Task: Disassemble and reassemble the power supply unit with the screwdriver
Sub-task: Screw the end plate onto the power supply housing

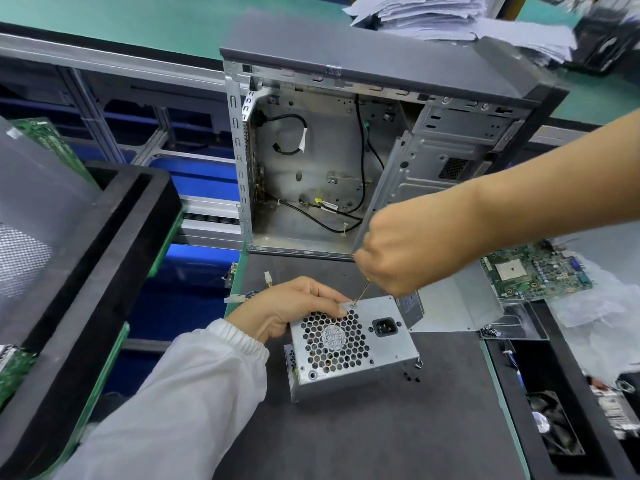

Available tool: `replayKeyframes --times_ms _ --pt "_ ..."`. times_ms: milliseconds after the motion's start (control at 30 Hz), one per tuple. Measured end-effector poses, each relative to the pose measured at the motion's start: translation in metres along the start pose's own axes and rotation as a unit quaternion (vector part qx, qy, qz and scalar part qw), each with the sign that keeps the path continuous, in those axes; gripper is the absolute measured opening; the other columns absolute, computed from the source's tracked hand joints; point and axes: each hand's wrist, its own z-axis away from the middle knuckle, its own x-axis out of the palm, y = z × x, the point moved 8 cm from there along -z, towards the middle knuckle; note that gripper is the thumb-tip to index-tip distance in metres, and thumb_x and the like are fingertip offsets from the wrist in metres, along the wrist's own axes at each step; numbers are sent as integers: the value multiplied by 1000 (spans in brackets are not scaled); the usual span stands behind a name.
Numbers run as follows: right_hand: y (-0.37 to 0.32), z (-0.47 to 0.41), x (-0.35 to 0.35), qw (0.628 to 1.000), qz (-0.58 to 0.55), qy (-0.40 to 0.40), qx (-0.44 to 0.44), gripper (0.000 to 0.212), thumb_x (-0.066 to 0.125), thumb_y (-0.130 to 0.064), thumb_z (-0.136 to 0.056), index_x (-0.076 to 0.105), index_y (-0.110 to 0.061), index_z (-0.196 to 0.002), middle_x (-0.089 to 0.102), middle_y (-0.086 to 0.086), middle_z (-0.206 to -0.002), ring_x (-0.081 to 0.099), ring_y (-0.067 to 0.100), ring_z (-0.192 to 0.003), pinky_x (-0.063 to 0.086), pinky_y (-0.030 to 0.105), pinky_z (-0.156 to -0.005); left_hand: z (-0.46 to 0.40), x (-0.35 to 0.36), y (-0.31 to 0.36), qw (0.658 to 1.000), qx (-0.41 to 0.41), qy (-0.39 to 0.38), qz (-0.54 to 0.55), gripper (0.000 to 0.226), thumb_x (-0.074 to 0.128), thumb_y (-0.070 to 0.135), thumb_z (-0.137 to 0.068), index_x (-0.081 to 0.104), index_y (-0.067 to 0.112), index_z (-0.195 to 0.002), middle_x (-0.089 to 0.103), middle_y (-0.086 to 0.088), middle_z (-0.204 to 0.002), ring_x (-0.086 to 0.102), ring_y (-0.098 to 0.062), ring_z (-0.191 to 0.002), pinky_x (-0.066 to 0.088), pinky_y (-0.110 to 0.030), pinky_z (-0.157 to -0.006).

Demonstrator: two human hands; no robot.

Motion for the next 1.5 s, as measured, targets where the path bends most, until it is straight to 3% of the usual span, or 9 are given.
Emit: replayKeyframes --times_ms 100,167,367,433,533,700,1033,1267,1500 --pt "-3 -10 2 981 -177 -52 56 31 59 -3 -71 34 -12 -56 34 2 -50 37 22 -45 29 25 -43 -1 0 0 1000 4 14 -2 21 64 -3 -87 77 10 -97 75 -12 -97 70 -15 -84 56 -19 -72" --pt "13 -21 23 887 -392 -143 195 23 54 -17 -88 44 -13 -68 48 3 -62 44 18 -50 32 23 -42 0 0 1 1000 4 19 -4 20 65 -2 -87 77 11 -96 75 -11 -96 69 -13 -82 56 -18 -70" --pt "-16 4 89 229 -835 -403 298 36 42 -24 -101 55 8 -88 40 1 -47 26 4 -23 21 16 -23 6 2 -3 1000 -8 25 15 27 62 -4 -89 70 0 -114 74 -12 -91 70 -17 -76 59 -26 -71" --pt "-26 10 86 123 -871 -386 278 37 41 -24 -101 55 6 -86 36 0 -47 28 5 -24 23 16 -22 7 1 -4 1000 -10 22 19 27 60 -4 -90 68 -3 -116 73 -14 -90 70 -18 -72 60 -27 -69" --pt "-34 19 84 169 -881 -359 257 39 44 -33 -100 57 1 -88 35 -1 -49 30 7 -30 22 15 -26 8 3 -4 1000 -23 0 17 26 60 0 -91 69 -1 -116 73 -15 -94 70 -18 -73 60 -27 -70" --pt "-22 50 100 535 -769 -77 340 40 61 -54 -84 53 -16 -74 52 -4 -50 49 12 -41 42 25 -46 10 2 -4 1000 -19 -1 -23 24 59 4 -92 69 3 -114 72 -18 -103 70 -19 -77 59 -26 -70" --pt "-243 -16 164 192 -789 192 551 26 79 -20 -75 58 -29 -62 55 5 -71 49 14 -67 37 22 -64 36 -22 -17 975 82 205 28 33 65 30 -82 70 26 -114 74 -5 -111 70 -25 -101 53 -39 -86" --pt "-257 -12 190 164 -704 250 644 11 77 -12 -76 68 -17 -76 56 -2 -75 55 8 -70 40 15 -64 61 -18 -47 940 108 312 87 30 58 35 -89 75 19 -107 72 -11 -114 69 -25 -103 51 -47 -93" --pt "-262 -16 194 315 -704 186 609 11 75 -31 -79 66 -25 -77 56 -8 -74 53 11 -70 39 27 -57 78 1 -57 935 134 316 91 33 61 39 -85 74 22 -111 74 -7 -110 71 -21 -99 56 -24 -75"
